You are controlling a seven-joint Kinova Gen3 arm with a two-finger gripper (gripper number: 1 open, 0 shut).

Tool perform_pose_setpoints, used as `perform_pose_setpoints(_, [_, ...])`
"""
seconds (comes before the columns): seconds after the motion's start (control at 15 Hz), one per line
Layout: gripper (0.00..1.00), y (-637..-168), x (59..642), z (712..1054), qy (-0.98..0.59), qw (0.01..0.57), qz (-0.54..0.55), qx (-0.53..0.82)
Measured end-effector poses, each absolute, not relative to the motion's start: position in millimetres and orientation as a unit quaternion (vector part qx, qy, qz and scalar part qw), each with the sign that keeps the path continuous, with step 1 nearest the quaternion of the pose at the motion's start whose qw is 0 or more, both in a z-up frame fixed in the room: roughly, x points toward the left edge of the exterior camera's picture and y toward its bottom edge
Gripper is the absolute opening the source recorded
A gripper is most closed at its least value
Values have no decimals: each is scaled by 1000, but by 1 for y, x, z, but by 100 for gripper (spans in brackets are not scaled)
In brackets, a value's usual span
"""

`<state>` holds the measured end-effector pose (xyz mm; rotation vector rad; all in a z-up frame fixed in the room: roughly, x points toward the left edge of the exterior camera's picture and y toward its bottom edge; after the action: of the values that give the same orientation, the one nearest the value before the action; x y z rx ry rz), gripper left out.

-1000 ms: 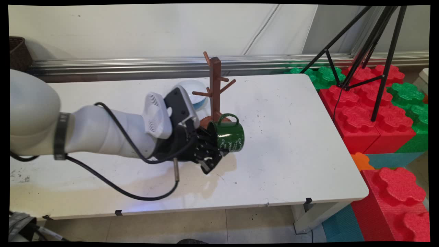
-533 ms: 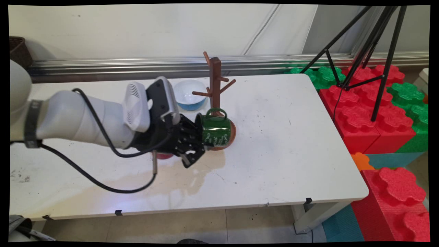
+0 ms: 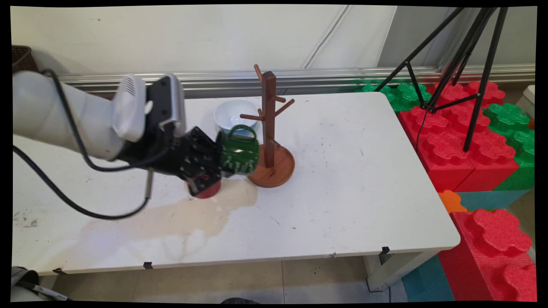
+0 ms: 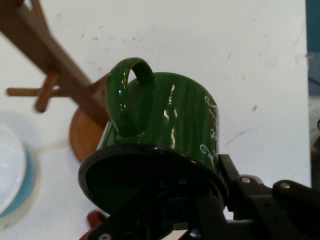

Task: Place the picked object on the table

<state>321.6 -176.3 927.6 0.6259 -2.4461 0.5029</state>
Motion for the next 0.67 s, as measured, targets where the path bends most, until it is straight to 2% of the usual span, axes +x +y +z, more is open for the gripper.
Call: perform_pose_setpoints(0.67, [0,-187,395,968,-944,149,186,230])
